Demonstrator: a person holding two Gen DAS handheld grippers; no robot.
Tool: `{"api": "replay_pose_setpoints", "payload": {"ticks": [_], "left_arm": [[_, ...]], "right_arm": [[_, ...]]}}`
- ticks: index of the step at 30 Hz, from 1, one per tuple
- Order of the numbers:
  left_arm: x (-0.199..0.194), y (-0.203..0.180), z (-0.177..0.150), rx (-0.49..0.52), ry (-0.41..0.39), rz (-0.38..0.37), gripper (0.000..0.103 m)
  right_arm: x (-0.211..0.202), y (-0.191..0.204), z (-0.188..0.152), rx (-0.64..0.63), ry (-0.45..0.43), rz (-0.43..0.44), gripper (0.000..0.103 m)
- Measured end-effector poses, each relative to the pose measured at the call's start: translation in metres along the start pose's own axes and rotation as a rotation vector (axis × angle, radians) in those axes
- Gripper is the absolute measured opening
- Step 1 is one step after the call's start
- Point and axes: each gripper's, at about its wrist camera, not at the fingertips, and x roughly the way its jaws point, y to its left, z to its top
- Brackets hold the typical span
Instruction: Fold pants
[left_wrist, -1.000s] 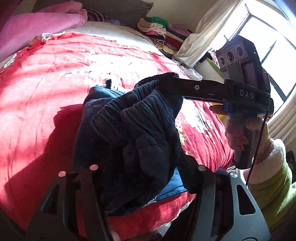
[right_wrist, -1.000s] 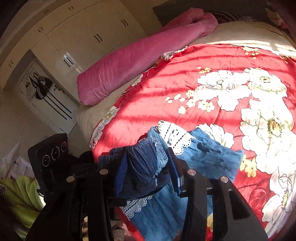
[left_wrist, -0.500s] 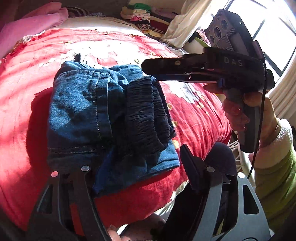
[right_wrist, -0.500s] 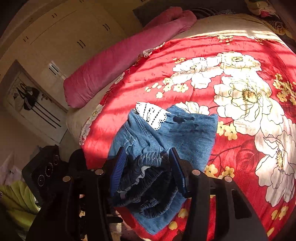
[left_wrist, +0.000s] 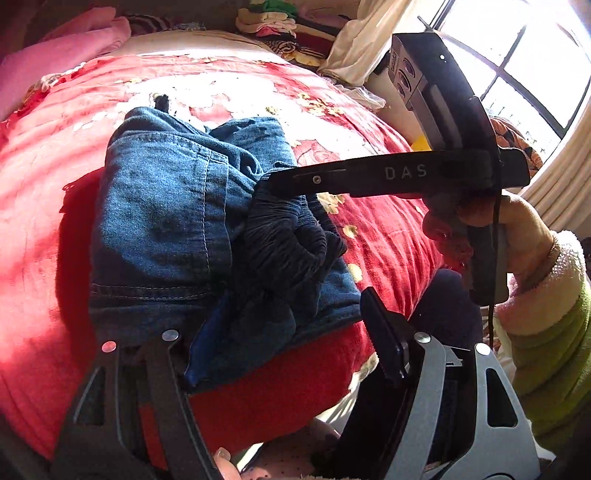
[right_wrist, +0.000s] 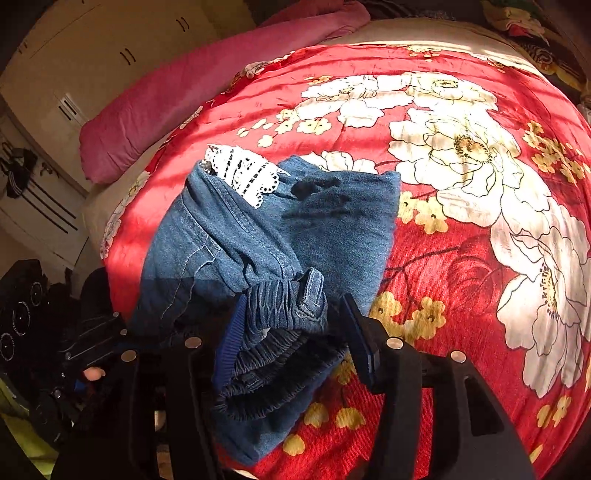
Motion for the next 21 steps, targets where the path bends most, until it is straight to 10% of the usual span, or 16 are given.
{"api": "replay_pose_setpoints", "payload": {"ticks": [13,21], "left_arm": [[-0.073,0.047,-0.012,-0.045,-0.141,0.124,0.072],[-0.060,0.041,-0.022,0.029,-0.097,0.129,0.040]], "right_arm": [[-0.036,0.034,0.027,-0.023,-0.097,0.010,0.061],[-0.011,0.042,0.043,-0.023,-0.049,-0.010,0.065]]}}
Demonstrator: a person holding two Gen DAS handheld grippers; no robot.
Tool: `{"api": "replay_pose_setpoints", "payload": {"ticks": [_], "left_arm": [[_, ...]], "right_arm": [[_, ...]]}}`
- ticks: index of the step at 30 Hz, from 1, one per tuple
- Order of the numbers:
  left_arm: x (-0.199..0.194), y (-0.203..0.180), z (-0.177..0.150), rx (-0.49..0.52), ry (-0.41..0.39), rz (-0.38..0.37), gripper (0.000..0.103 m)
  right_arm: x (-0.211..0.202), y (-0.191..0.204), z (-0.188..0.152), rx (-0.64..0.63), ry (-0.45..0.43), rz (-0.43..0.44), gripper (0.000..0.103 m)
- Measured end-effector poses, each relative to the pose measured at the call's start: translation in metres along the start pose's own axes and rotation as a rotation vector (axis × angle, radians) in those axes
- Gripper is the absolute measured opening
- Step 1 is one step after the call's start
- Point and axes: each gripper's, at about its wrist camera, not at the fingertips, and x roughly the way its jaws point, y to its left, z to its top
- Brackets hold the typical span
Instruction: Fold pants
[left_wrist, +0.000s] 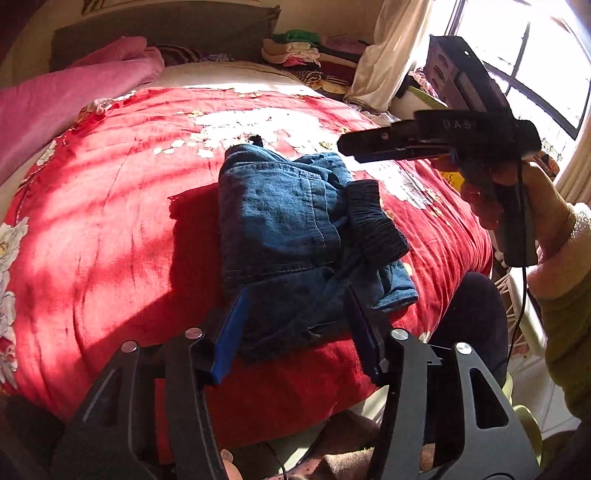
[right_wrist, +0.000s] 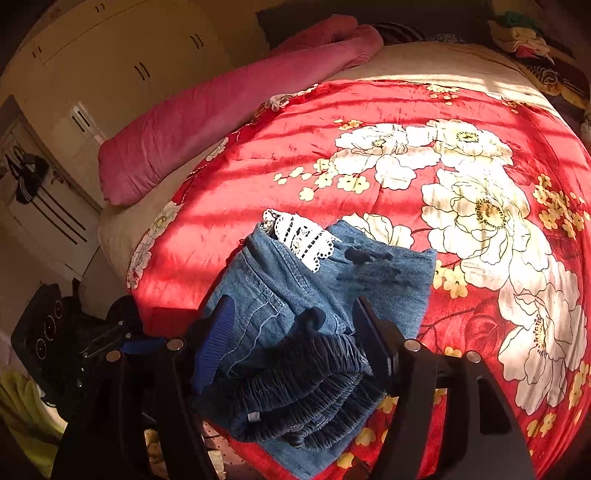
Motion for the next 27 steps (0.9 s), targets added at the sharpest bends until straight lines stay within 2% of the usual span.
{"api": "replay_pose_setpoints", "payload": {"ticks": [5,7,10,13,14,16,17,18,23,25,27], "left_arm": [[0.014,-0.021,0.002,0.094,0.014,-0.017,0.039],[0.022,-0.030,0.000,0.125,0.036,-0.027,0.028],[0.035,-0.036,-0.007,0.134,0.082,-0.027,0.027],[0.036,-0.040,-0.012,0.152,0.087,-0.028,0.024],[0.036,-0.040,-0.012,0.156,0.087,-0.030,0.024],[0.035,-0.039,-0.013,0.151,0.085,-0.033,0.024],[0.035,-0.038,-0.014,0.145,0.084,-0.037,0.024],[0.035,-0.037,-0.014,0.139,0.084,-0.041,0.024],[0.038,-0.035,-0.013,0.130,0.085,-0.044,0.024],[0.038,-0.035,-0.013,0.130,0.080,-0.040,0.024],[0.038,-0.033,-0.013,0.124,0.080,-0.042,0.024]], "right_arm": [[0.022,-0.008,0.014,0.045,0.023,0.009,0.065],[0.030,-0.009,0.019,0.056,0.030,0.007,0.065],[0.041,-0.005,0.025,0.053,0.042,0.026,0.061],[0.052,0.004,0.028,0.020,0.062,0.036,0.056],[0.056,0.008,0.028,0.005,0.078,0.032,0.053],[0.067,0.015,0.025,-0.036,0.119,0.004,0.041],[0.072,0.017,0.024,-0.057,0.137,-0.020,0.025],[0.075,0.020,0.023,-0.075,0.142,-0.042,0.013],[0.078,0.019,0.036,-0.102,0.088,-0.125,0.002],[0.086,0.014,0.039,-0.078,0.100,-0.107,0.002],[0.095,0.014,0.038,-0.093,0.115,-0.128,0.002]]}}
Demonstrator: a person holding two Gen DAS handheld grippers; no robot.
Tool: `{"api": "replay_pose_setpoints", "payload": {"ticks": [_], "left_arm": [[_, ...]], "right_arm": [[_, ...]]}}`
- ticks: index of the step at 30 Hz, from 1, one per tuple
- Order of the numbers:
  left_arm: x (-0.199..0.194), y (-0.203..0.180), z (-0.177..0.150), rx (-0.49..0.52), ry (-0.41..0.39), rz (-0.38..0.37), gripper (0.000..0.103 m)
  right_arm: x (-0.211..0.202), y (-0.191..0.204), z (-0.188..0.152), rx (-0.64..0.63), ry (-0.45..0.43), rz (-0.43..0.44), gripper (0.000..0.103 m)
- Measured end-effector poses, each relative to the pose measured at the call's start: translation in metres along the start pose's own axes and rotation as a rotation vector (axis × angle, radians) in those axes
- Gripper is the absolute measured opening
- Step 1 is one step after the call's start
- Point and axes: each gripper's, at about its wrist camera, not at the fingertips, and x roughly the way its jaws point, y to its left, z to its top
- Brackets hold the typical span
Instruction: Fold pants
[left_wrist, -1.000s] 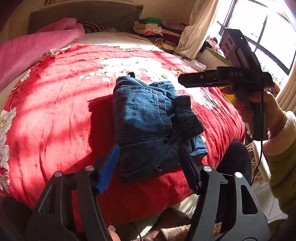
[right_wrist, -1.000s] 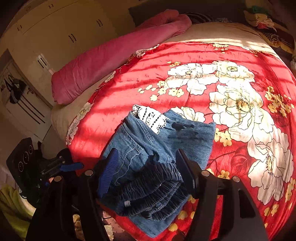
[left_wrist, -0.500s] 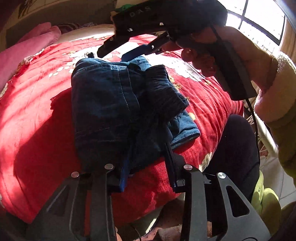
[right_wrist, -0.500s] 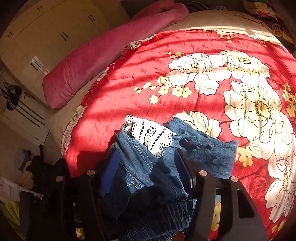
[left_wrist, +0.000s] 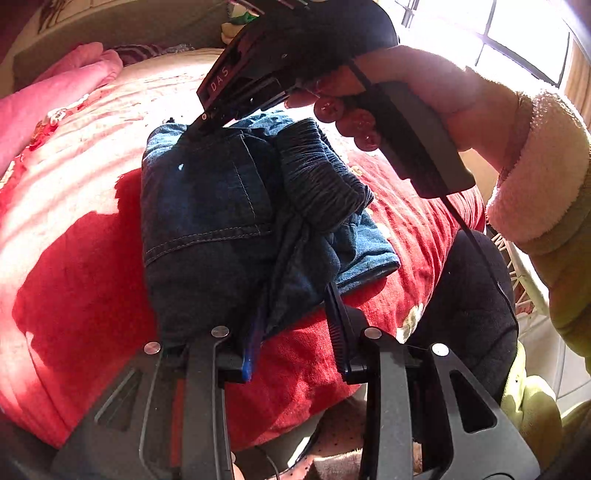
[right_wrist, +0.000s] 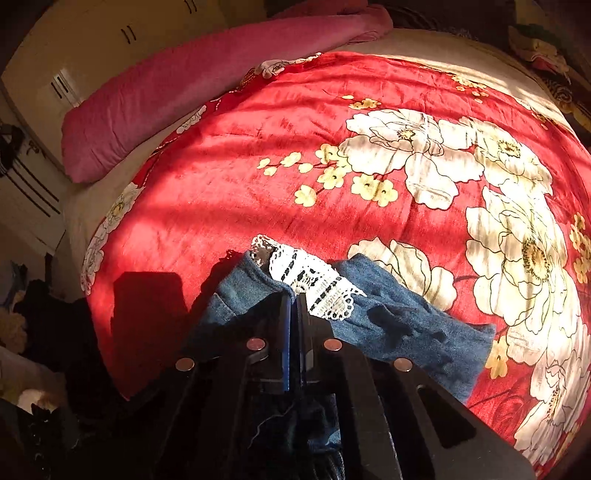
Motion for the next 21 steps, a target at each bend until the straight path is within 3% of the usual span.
{"api": "replay_pose_setpoints", "payload": {"ticks": [7,11,15,21], "left_arm": [[0.001,0.001,0.000,-0.010,0.001,-0.001,0.024],[0.000,0.001,0.000,-0.015,0.008,-0.003,0.024],[0.000,-0.001,0.000,-0.014,0.009,0.003,0.024],[-0.001,-0.001,0.001,-0.022,0.010,0.007,0.024]], "right_arm": [[0.002,-0.004,-0.003,0.048,-0.017,-0.001,0.002],[-0.021,-0.009,-0.004,0.090,-0.056,0.033,0.015],[-0.053,-0.014,-0.010,0.118,-0.128,0.037,0.038],[-0.090,-0.015,-0.027,0.122,-0.195,0.032,0.050]]}}
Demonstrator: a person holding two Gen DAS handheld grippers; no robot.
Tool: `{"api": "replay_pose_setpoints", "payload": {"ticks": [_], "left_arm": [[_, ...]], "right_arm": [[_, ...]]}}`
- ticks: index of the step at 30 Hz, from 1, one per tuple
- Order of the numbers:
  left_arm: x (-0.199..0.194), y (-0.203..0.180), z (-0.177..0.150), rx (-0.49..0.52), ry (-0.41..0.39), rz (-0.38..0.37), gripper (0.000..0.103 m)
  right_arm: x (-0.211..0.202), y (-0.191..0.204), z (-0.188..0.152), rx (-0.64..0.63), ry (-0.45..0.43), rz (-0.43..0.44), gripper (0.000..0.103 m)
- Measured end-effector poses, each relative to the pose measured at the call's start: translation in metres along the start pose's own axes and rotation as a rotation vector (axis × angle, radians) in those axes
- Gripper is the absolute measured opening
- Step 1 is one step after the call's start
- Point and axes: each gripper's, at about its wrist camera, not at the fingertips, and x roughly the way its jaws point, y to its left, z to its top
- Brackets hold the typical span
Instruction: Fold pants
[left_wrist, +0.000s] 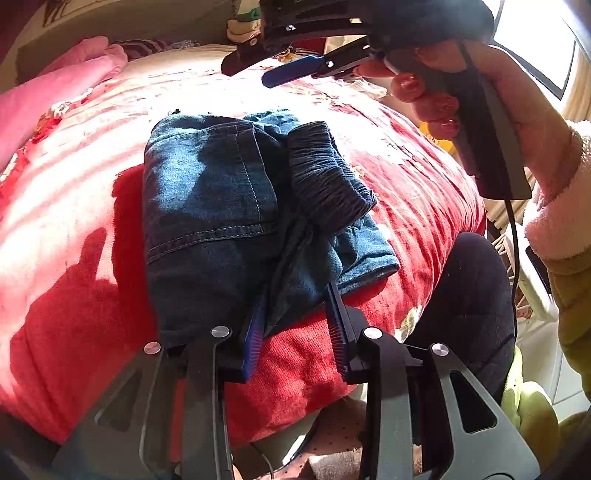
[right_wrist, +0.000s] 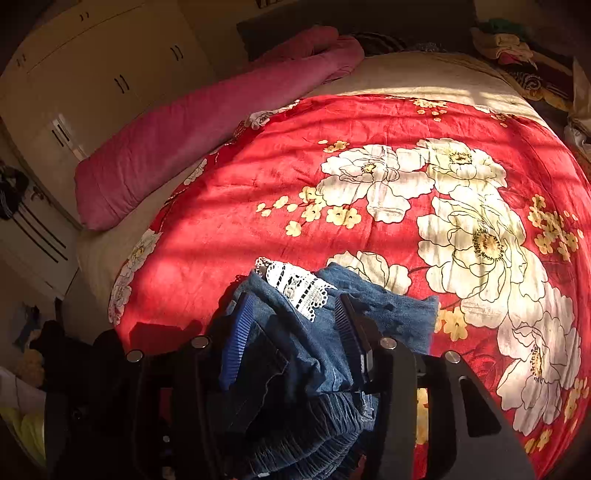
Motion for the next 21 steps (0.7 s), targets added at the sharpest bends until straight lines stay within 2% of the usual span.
{"api": "replay_pose_setpoints", "payload": {"ticks": [5,9,13,17,21], "left_arm": [[-0.002,0.000,0.000,-0.007,0.000,0.002,0.024],[-0.006,0.001,0.002,-0.013,0.001,0.001,0.024],[-0.014,-0.001,0.005,-0.016,-0.010,-0.002,0.037],[-0.025,-0.001,0.010,-0.024,-0.034,0.015,0.045],[-0.036,0.003,0.017,-0.043,-0.057,0.033,0.054]], "right_arm": [[-0.017,0.001,-0.015,-0.012,-0.010,-0.020,0.056],[-0.030,-0.005,-0.027,0.017,-0.034,-0.013,0.056],[-0.046,-0.012,-0.038,0.049,-0.064,-0.004,0.057],[-0.061,-0.021,-0.051,0.073,-0.095,-0.016,0.070],[-0.073,-0.029,-0.065,0.100,-0.115,-0.024,0.072]]}}
